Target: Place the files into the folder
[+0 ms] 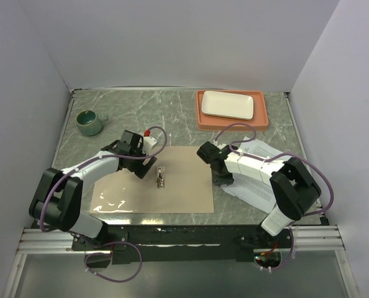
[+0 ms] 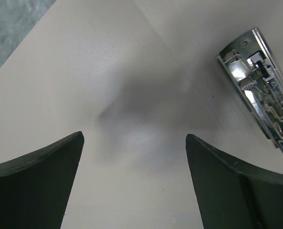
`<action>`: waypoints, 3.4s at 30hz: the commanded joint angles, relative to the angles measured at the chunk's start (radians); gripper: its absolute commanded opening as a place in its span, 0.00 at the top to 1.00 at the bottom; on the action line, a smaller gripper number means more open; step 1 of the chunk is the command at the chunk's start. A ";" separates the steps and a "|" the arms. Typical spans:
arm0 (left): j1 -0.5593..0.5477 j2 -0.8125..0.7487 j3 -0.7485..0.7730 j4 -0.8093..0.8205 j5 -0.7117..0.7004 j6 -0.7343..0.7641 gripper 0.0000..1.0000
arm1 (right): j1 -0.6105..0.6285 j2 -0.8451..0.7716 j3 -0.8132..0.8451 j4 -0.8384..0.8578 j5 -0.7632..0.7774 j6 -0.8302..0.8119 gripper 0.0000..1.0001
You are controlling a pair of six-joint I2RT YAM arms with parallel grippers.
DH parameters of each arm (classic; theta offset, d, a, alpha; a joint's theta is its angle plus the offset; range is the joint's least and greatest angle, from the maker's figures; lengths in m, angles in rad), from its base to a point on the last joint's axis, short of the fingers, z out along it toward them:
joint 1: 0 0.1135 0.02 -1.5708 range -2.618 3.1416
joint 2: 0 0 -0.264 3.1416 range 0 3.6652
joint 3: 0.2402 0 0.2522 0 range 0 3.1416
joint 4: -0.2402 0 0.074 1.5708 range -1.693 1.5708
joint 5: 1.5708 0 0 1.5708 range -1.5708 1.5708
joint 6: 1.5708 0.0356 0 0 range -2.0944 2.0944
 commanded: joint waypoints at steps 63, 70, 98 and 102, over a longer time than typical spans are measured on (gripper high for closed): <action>-0.060 0.175 0.142 -0.070 0.200 -0.160 0.13 | 0.336 -0.037 0.326 0.046 -0.114 -0.061 0.28; 0.000 0.146 0.156 -0.092 0.207 -0.137 0.13 | -0.090 -0.260 0.125 0.019 -0.105 -0.055 0.30; 0.141 0.057 0.055 -0.081 0.131 -0.021 0.22 | -0.446 -0.106 -0.101 0.232 -0.234 -0.173 0.67; 0.146 0.057 0.030 -0.060 0.103 -0.002 0.22 | -0.446 -0.128 -0.094 0.224 -0.234 -0.175 0.88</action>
